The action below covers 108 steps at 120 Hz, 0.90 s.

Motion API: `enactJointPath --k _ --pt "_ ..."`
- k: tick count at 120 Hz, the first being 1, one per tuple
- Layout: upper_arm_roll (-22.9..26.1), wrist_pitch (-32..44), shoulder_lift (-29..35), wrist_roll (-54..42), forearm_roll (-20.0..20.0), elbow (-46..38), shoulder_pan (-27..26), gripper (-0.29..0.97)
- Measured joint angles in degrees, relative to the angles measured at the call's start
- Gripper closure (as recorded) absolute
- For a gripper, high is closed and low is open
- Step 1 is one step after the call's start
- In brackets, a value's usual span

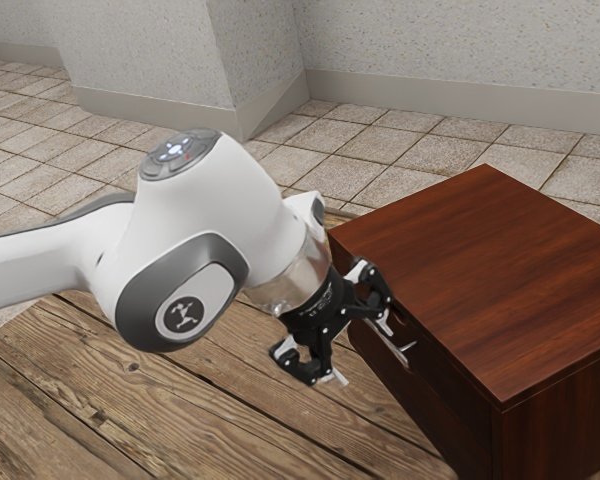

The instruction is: Pull the drawer handle with one arm to open the drawer

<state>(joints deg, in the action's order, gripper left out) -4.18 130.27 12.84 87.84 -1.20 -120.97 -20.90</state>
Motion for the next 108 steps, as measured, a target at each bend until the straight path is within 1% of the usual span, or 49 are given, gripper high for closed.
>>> enactJointPath --k 22,56,79,108 --pt "-0.04 0.69 0.08 -0.36 0.1 -0.74 1.15 0.4" --pt "-0.04 1.04 1.42 -0.65 0.25 -2.28 1.23 0.56" --pt "-0.11 1.07 3.8 -0.91 0.43 -4.56 1.28 0.61" --pt "-0.16 1.09 6.81 -1.17 0.53 -7.51 1.29 0.61"
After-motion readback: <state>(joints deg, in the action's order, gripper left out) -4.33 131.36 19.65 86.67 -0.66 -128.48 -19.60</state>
